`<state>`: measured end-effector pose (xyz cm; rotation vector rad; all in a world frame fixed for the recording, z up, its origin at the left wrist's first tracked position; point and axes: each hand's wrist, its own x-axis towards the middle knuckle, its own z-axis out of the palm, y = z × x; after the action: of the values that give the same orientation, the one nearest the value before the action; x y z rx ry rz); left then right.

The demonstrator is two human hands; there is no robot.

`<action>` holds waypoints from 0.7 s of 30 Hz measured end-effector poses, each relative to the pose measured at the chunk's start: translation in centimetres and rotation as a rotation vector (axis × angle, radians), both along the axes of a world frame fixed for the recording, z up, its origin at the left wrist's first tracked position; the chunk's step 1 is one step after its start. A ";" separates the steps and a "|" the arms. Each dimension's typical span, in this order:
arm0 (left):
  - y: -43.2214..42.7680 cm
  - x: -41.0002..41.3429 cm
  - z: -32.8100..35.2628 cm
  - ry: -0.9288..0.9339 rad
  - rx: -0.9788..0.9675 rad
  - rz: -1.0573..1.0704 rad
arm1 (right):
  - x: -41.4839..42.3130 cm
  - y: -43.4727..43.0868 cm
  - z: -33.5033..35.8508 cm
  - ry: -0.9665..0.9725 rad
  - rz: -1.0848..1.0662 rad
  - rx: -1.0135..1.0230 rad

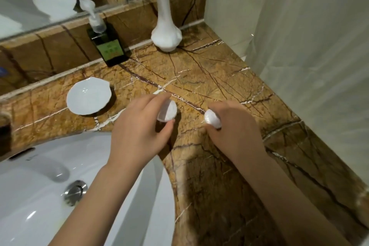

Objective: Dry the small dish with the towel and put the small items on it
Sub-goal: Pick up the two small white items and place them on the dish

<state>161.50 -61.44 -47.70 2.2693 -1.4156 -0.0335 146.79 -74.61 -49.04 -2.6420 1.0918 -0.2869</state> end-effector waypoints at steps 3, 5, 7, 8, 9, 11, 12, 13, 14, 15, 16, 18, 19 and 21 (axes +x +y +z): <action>0.5 0.8 -0.2 0.006 -0.011 0.026 | 0.0 0.2 0.1 -0.016 -0.011 -0.042; 0.9 1.3 -0.1 0.008 -0.029 0.048 | 0.2 0.3 0.4 -0.057 0.001 -0.038; 1.3 2.0 0.0 0.014 -0.062 0.082 | 0.7 0.4 0.7 -0.097 0.039 -0.044; 1.6 2.5 0.0 0.020 -0.079 0.109 | 1.2 0.6 0.9 -0.114 0.057 -0.047; 1.9 3.1 0.1 0.026 -0.092 0.144 | 1.6 0.8 1.2 -0.135 0.075 -0.051; 2.6 4.5 0.2 0.027 -0.107 0.226 | 2.8 1.4 1.7 -0.187 0.109 -0.080; 3.0 5.4 0.2 0.020 -0.115 0.265 | 3.5 1.7 1.9 -0.210 0.128 -0.101; 3.4 6.2 0.2 0.012 -0.121 0.296 | 4.2 2.1 2.2 -0.232 0.148 -0.122; 3.8 7.0 0.2 0.007 -0.123 0.319 | 4.9 2.5 2.5 -0.256 0.168 -0.145; 4.2 7.8 0.2 0.006 -0.119 0.334 | 5.6 2.8 2.7 -0.280 0.187 -0.167; 4.5 8.5 0.1 0.004 -0.112 0.348 | 6.4 3.2 3.0 -0.298 0.204 -0.182; 5.1 9.5 -0.1 -0.006 -0.094 0.384 | 7.8 3.9 3.5 -0.325 0.238 -0.179; 5.2 9.9 -0.1 -0.012 -0.087 0.399 | 8.4 4.2 3.7 -0.333 0.254 -0.161; 5.4 10.6 -0.3 -0.018 -0.083 0.417 | 9.5 4.7 4.2 -0.323 0.277 -0.115</action>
<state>172.14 -56.00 -48.02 2.4512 -0.9080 0.1749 156.30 -69.88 -44.84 -2.6755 0.6170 -0.7050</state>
